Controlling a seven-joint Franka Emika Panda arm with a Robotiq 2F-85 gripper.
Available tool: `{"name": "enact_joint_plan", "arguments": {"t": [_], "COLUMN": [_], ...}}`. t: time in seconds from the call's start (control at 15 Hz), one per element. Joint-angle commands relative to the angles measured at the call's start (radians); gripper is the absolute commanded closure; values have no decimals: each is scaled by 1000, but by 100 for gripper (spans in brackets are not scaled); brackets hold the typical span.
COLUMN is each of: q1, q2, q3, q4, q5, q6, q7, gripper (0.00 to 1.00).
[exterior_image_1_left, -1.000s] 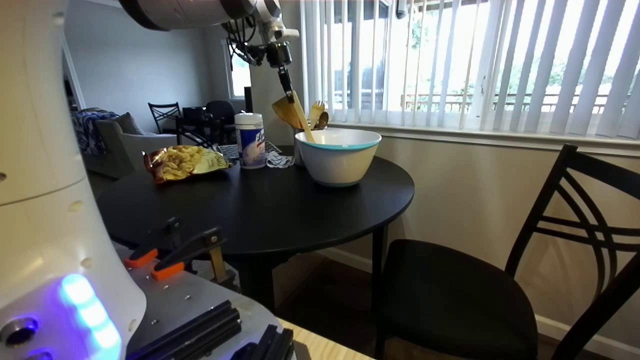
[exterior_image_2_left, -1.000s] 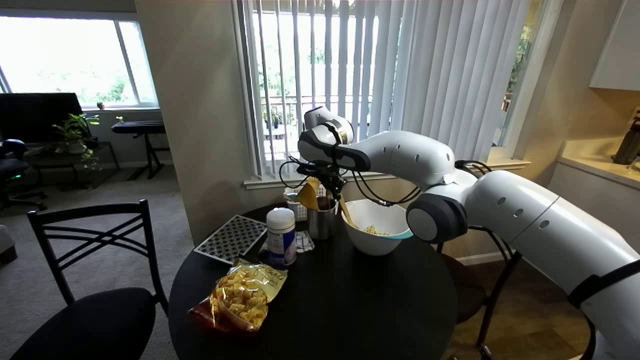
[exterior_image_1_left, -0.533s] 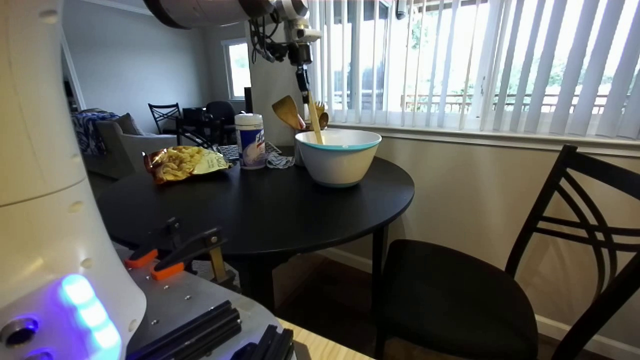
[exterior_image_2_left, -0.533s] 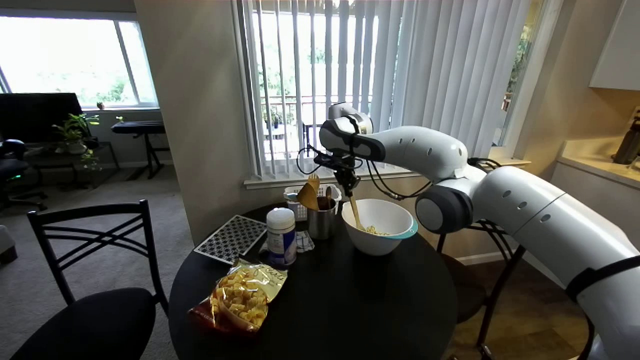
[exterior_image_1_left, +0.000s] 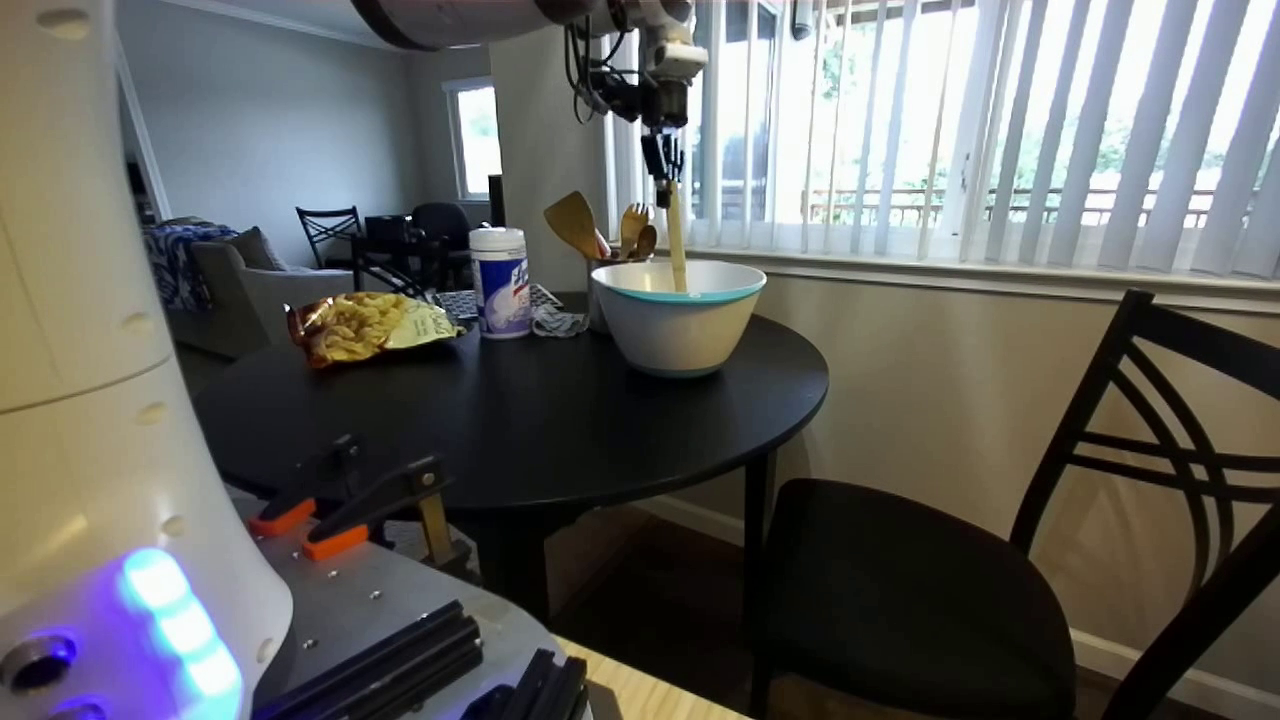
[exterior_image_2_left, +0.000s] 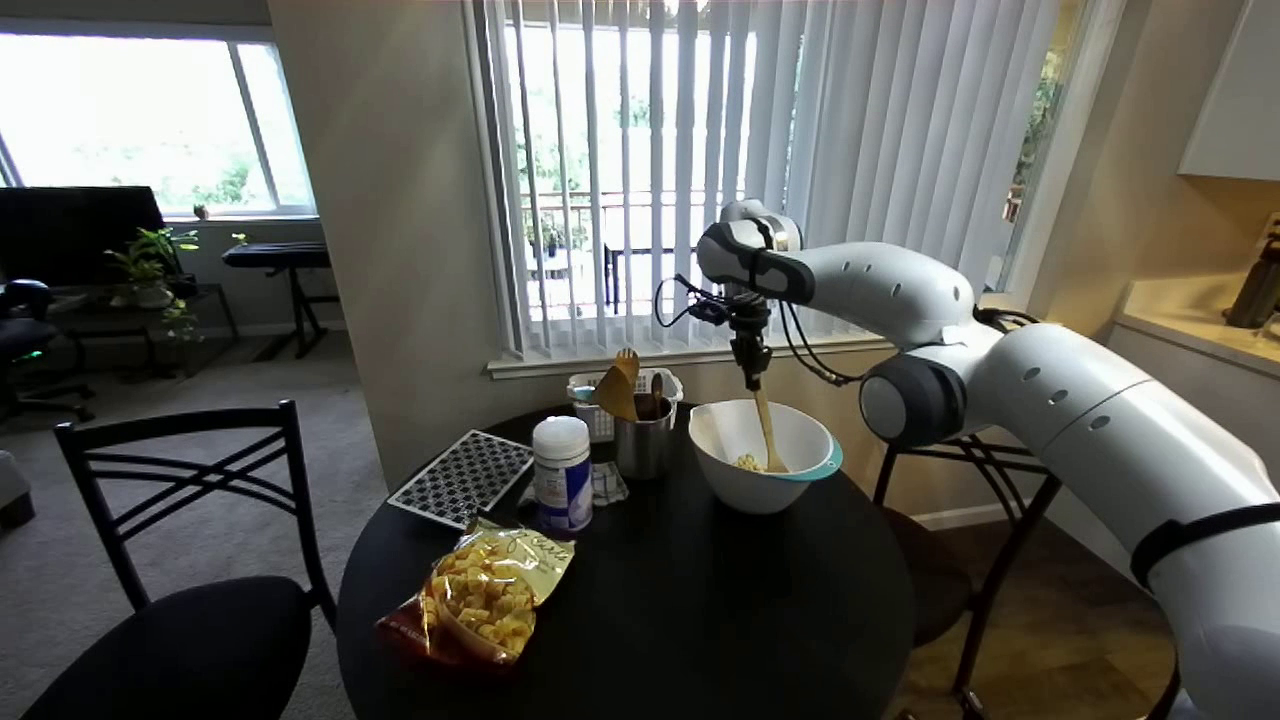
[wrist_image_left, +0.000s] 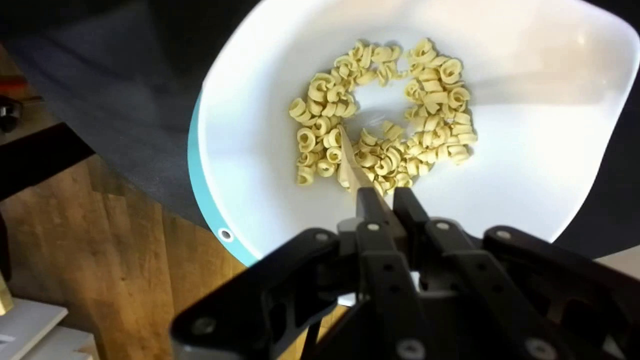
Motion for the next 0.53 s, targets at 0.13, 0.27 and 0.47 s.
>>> {"name": "enact_joint_plan", "arguments": {"t": [0.13,0.27,0.47], "q1": [-23,-14,22], "q2": [-20,-20,-23], "q3": [13,15,11], "q4": [-17,-16,-13], "q5": [23,19,3], "q6": [28,66,123], "q7": [25,9,-14], "gripper": [97,97,97]}}
